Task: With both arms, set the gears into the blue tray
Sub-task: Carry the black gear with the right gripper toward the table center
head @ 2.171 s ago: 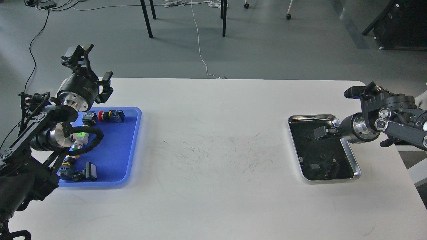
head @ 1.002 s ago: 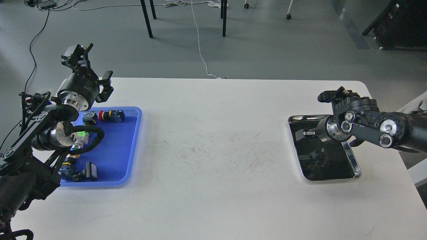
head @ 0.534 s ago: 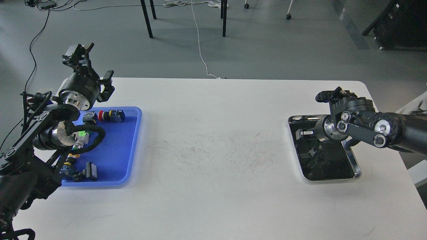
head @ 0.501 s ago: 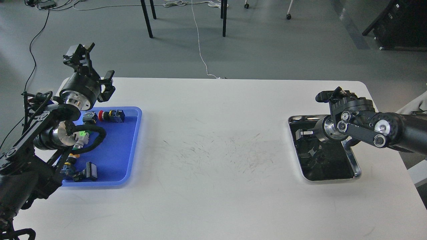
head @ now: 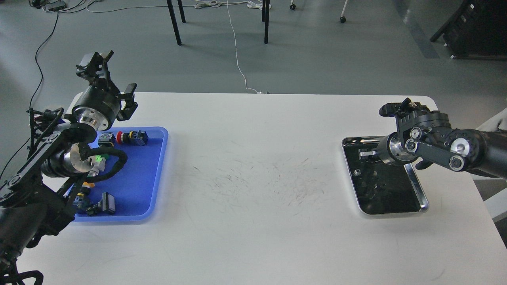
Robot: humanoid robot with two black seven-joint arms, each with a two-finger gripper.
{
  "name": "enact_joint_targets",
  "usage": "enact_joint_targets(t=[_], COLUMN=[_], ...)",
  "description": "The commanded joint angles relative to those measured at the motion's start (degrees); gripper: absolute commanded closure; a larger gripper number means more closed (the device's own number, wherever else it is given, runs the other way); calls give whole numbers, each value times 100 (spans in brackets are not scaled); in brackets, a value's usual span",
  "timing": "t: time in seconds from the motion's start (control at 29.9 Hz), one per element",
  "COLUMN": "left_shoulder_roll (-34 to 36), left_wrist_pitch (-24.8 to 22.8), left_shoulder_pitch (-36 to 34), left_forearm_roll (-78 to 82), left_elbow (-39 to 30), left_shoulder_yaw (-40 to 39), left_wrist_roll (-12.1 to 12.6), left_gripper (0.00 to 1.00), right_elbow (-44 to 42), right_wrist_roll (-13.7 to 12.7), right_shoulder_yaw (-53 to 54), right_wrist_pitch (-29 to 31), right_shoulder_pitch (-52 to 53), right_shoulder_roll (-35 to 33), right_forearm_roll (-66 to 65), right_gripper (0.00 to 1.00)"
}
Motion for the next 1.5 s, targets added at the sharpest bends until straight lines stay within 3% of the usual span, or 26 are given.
enact_joint_targets(t=[0.0,0.17,0.4,0.6,0.77,0.94,1.47], left_shoulder_roll=[0,0,35,79,211,211,132], left_wrist_pitch=[0,0,0,-9,-9,-17,237], left_shoulder_pitch=[-8,-8,-8,-17,1,1,-245], left_forearm_roll=[-3,-3,-3,-3,-38,-73,207], left_elbow=[-1,8,17,26,96,254,263], left_shoulder_yaw=[-9,-1,17,17,17,-18,-53], left_wrist_roll=[0,0,0,0,9,-9,44], left_gripper=[2,2,2,2,2,2,2], right_elbow=[58,716,1078,868,139,-240,-539], right_wrist_roll=[-1,34,43,105,166,157,61], right_shoulder_yaw=[1,185,888,1328,1574,1618,1328], right_wrist_pitch=[1,1,1,1,1,1,1], right_shoulder_pitch=[130,797,1712,1538,941,448,280], right_shoulder_roll=[-56,-266,-39,1155,2546,2546,2546], right_forearm_roll=[11,159,1714,2647,2735,2735,2727], right_gripper=[98,98,98,98,98,98,96])
